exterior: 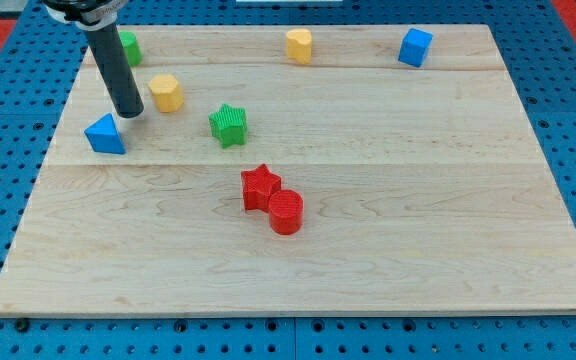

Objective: Move the red circle towards top right

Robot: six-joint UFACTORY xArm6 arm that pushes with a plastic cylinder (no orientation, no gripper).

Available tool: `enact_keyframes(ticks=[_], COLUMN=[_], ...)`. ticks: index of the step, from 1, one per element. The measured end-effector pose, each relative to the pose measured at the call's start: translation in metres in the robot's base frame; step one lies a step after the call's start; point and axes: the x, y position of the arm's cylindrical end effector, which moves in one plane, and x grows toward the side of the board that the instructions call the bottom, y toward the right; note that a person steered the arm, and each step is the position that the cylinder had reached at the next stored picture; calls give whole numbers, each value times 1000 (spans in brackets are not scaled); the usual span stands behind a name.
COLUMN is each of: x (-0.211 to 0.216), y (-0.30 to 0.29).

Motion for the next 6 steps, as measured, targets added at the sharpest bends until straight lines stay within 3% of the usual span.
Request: enact_keyframes(ticks=[2, 4, 5, 6], x=[0, 11, 37, 118], y=[-14, 14, 32, 65])
